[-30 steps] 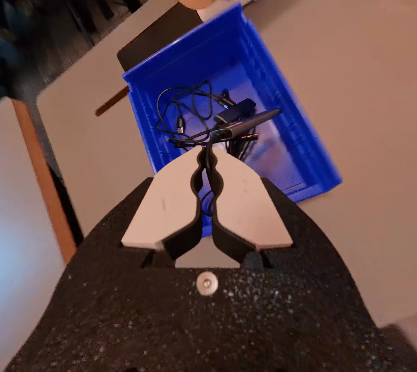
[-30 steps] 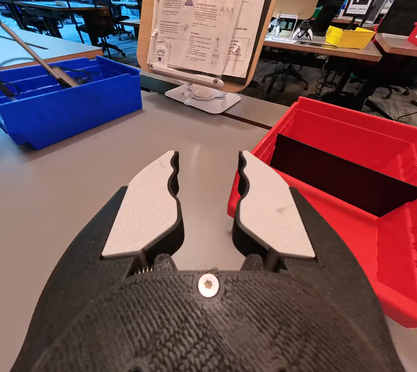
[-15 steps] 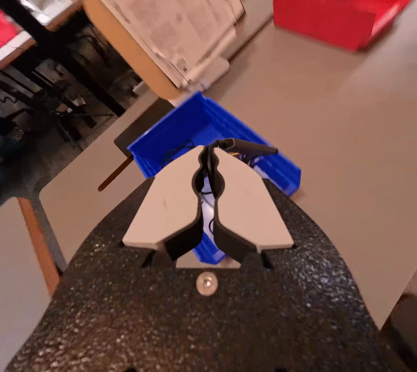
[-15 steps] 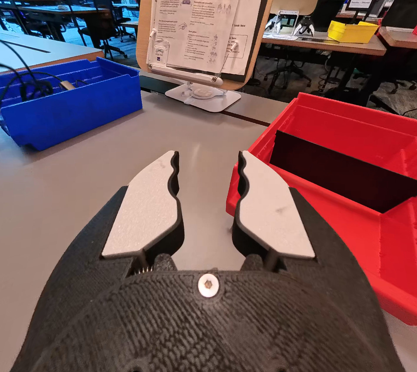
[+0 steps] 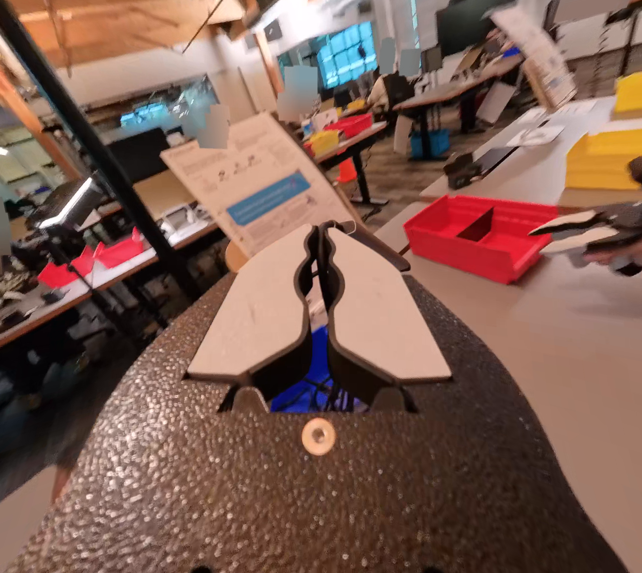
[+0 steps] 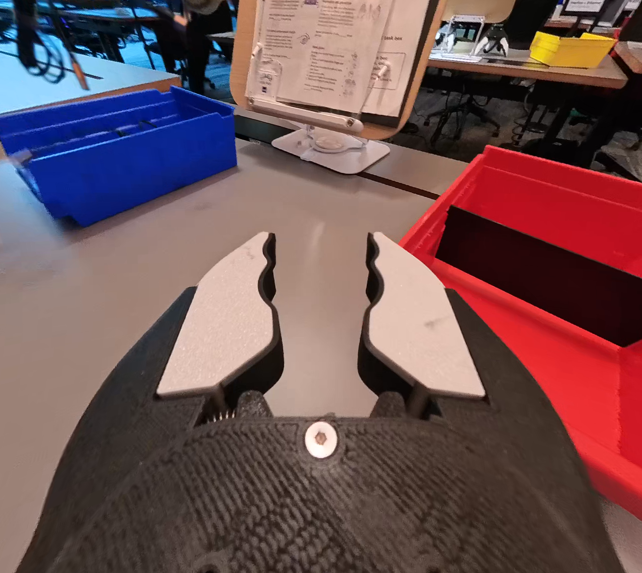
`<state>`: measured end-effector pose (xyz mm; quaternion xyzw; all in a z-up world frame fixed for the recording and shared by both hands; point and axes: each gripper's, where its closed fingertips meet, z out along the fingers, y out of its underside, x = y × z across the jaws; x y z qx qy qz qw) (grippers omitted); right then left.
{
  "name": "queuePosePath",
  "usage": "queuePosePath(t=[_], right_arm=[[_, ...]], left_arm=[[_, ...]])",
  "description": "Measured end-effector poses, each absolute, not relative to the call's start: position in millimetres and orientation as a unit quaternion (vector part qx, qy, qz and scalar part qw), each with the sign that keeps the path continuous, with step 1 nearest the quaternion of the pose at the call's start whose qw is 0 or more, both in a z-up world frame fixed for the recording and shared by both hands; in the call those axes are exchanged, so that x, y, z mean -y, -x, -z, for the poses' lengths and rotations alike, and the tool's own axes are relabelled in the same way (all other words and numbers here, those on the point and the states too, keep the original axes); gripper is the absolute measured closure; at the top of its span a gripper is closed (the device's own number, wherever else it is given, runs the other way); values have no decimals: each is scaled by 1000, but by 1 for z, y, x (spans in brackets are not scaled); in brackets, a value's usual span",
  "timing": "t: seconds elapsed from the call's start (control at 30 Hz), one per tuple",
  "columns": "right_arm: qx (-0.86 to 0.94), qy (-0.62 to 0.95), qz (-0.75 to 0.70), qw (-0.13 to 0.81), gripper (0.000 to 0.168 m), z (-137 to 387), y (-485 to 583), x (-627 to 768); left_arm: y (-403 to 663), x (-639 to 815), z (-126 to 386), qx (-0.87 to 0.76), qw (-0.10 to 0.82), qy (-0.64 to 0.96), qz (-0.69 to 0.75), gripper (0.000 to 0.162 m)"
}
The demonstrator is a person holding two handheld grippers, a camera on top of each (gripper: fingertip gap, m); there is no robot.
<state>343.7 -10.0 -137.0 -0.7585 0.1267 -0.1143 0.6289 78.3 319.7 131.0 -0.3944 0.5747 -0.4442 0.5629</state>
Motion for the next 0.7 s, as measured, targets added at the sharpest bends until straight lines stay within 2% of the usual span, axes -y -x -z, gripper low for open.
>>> queuePosePath(t=[0.1,0.17,0.27,0.4,0.53,0.7], right_arm=[[-106,745,78,654,116,125,-329,5],[-80,727,34,681,111,107,-309,2],[-16,688,-22,725,107,71,-267,1],[50,659,-55,749,112,54,-214,-15],[87,673,-116,725,114,78,-175,-43],[115,723,-131,668,116,117,-162,-58]], left_arm=[[-81,-281,-150,-596,552,339,474,160],[-86,-254,-145,-630,545,294,469,160],[-101,-214,-112,-679,513,250,462,160],[-126,-159,-42,-731,436,212,480,160],[-152,-117,21,-751,379,206,499,160],[-165,-87,44,-749,372,186,515,160]])
